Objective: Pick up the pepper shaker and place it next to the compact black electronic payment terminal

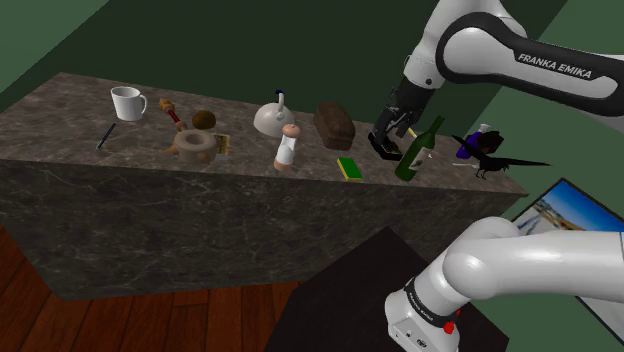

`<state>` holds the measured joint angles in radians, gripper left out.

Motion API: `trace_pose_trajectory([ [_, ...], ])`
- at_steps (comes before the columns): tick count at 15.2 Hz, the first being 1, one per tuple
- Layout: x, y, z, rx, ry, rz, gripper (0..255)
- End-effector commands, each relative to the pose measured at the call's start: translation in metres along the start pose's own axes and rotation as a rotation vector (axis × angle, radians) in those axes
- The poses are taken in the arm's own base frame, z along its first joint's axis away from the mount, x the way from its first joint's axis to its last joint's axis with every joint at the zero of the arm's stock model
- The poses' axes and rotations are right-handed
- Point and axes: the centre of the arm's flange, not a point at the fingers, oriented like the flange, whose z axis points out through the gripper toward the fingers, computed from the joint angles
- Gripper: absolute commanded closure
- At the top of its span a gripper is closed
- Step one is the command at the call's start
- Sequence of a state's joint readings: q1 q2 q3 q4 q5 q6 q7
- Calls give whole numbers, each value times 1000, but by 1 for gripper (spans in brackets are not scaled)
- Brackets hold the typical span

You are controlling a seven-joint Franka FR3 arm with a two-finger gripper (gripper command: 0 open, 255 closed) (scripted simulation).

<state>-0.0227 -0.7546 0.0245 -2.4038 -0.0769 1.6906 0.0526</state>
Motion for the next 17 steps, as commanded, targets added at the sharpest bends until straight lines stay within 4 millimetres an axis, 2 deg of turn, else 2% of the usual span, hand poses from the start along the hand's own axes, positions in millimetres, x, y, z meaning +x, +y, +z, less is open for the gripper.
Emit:
trace_pose_trajectory([
  [1,0,0,0,0,0,0,0],
  [17,188,-58,87,-52,-11,42,0],
])
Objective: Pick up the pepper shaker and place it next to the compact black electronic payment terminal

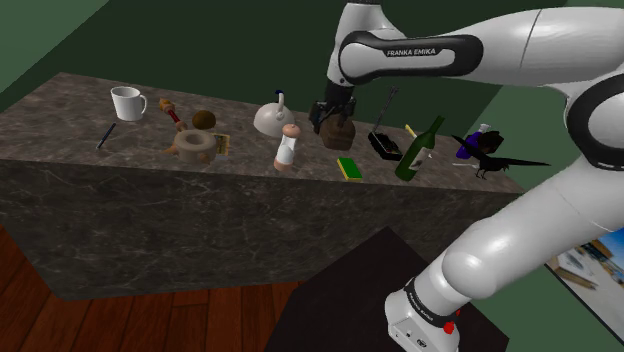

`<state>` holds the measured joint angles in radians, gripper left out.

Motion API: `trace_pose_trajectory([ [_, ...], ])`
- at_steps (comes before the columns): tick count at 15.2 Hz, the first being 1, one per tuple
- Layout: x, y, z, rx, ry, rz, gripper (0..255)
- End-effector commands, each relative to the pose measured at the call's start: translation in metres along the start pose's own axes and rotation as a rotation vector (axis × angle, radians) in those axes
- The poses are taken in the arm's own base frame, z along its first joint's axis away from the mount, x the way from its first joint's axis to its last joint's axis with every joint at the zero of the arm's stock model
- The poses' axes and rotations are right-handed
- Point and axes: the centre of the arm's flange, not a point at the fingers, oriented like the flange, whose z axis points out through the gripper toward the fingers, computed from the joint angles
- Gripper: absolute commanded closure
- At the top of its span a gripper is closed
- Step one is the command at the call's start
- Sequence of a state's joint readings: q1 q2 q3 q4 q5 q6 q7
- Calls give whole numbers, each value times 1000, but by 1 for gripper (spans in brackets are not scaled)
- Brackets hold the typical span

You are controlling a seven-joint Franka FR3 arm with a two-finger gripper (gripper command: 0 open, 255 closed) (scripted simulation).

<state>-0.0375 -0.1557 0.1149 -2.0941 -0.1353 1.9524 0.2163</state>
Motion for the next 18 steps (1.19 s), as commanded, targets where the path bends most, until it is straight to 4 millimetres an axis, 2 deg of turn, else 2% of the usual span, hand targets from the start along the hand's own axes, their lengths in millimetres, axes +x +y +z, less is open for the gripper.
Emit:
trace_pose_trajectory([
  [1,21,-8,10,-7,-1,6,0],
  [10,127,-42,59,-36,-8,30,0],
  [11,128,-42,59,-36,-8,30,0],
  [18,127,-40,99,-36,-8,30,0],
])
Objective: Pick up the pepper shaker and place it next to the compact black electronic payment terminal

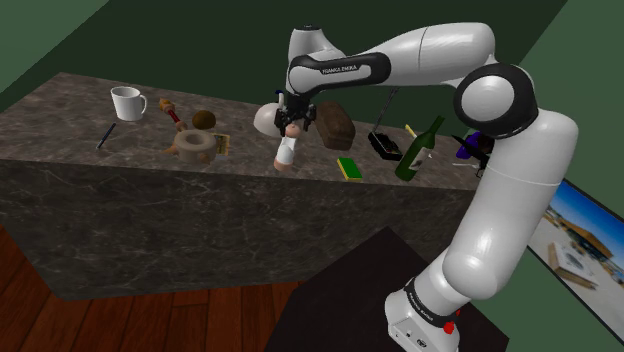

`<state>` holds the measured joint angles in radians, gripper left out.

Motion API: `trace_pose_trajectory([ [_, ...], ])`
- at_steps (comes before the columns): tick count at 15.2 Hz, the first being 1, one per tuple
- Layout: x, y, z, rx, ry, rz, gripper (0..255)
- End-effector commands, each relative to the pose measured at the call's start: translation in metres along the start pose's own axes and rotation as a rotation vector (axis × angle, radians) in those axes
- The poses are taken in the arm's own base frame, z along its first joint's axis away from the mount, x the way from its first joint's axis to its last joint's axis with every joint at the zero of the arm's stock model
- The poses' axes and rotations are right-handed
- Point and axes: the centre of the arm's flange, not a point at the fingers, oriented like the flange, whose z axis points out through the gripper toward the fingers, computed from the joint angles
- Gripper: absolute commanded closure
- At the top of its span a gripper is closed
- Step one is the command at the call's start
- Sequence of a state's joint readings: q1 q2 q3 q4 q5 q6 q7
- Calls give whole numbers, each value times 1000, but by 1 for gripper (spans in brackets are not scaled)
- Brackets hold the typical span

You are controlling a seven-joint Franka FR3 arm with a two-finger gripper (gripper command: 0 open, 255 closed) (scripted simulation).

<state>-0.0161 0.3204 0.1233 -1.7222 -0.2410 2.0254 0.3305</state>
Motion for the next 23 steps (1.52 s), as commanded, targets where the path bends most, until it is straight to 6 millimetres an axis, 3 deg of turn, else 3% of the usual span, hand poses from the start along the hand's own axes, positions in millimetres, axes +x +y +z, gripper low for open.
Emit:
trace_pose_trajectory([
  [1,0,0,7,0,0,0,0],
  [8,0,0,7,0,0,0,0],
  [9,0,0,7,0,0,0,255],
  [18,0,0,7,0,0,0,255],
  [23,1,5,-19,0,0,0,255],
])
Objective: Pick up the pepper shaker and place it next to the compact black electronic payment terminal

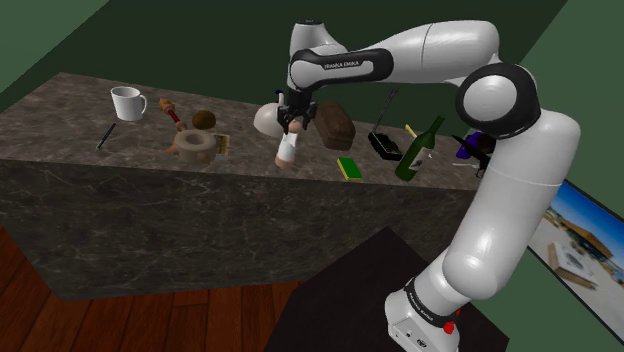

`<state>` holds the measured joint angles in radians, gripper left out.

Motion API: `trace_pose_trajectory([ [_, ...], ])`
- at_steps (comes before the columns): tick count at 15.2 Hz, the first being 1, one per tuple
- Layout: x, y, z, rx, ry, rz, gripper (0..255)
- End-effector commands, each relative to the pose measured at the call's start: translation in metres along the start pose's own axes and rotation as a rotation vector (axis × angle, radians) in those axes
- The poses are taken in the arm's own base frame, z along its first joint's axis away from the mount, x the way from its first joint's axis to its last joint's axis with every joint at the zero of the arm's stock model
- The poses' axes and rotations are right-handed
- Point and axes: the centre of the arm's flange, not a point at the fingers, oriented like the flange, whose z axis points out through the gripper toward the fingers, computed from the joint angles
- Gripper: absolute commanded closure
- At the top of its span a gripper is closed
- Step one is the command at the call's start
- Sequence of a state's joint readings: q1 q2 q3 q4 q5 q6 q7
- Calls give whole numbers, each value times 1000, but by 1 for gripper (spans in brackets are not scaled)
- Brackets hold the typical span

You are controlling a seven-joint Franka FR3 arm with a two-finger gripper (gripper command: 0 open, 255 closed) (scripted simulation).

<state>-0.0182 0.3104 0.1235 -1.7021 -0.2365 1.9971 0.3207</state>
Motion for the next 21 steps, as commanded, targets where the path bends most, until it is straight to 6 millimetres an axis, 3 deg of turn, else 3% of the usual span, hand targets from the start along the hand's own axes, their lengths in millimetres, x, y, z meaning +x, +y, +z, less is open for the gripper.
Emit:
trace_pose_trajectory([
  [1,0,2,-11,0,0,0,255],
  [21,4,20,-115,0,0,0,255],
])
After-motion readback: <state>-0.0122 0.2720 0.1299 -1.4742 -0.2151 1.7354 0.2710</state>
